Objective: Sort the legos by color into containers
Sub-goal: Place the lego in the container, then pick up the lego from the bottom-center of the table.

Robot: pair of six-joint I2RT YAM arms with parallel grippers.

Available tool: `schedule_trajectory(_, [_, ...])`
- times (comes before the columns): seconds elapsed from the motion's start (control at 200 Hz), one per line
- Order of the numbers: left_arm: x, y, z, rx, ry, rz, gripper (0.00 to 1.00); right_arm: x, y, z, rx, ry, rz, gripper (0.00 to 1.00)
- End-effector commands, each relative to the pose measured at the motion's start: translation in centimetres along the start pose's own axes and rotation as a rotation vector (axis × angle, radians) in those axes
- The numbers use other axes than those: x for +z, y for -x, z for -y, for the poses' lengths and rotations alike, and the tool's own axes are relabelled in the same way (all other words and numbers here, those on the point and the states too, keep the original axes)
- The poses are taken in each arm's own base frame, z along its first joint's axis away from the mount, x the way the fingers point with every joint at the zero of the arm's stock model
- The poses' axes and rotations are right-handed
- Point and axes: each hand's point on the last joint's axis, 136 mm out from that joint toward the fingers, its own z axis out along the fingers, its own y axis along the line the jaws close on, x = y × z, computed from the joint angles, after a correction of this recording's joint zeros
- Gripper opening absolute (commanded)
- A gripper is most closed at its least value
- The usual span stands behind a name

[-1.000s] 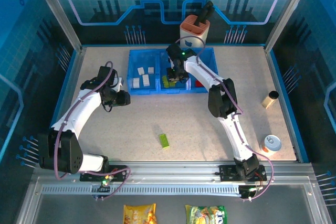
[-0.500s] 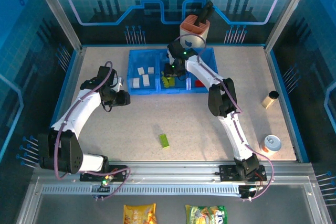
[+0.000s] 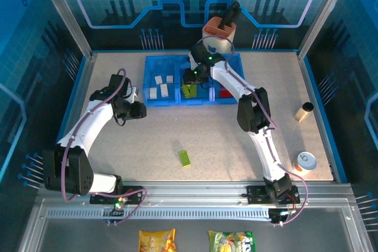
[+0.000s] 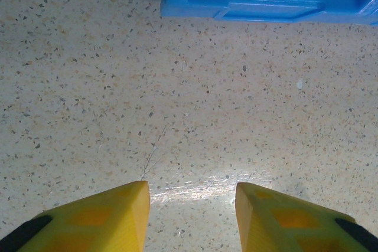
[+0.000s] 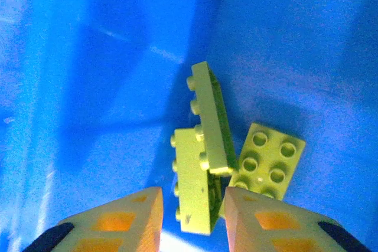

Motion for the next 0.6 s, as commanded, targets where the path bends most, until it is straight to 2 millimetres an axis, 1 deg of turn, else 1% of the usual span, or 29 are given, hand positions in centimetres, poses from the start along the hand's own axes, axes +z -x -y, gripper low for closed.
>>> schedule_trajectory(0.0, [0.1, -0.1, 0.2, 0.009, -0.03, -0.009, 0.44, -3.3, 0.3, -1.7, -0.046, 0.02, 0.029, 0.35])
schedule_trajectory(0.025, [0.1, -0.1, 0.2, 0.008, -0.031, -0.01, 0.44, -3.1, -0.1, -1.6, -0.047, 0.014, 0.016, 0.35])
schedule_trajectory(0.035, [0.1, -0.1, 0.2, 0.007, -0.031, -0.01, 0.44, -4.0, 0.1, -2.0, -0.052, 0.018, 0.03, 0.35])
schedule_trajectory(0.05, [0.0, 0.0, 0.2, 0.008, -0.032, -0.008, 0.44, -4.4, 0.0, -2.1, -0.055, 0.017, 0.029, 0.35])
schedule_trajectory(0.265, [0.0, 0.0, 0.2, 0.005, -0.034, -0.005, 0.44, -6.0, -3.0, -2.9, -0.1, -0.028, -0.014, 0.35])
schedule_trajectory(0.595, [0.0, 0.0, 0.1, 0.001, -0.038, -0.006, 0.44, -8.1, -10.0, -3.0, -0.134, -0.117, -0.094, 0.35])
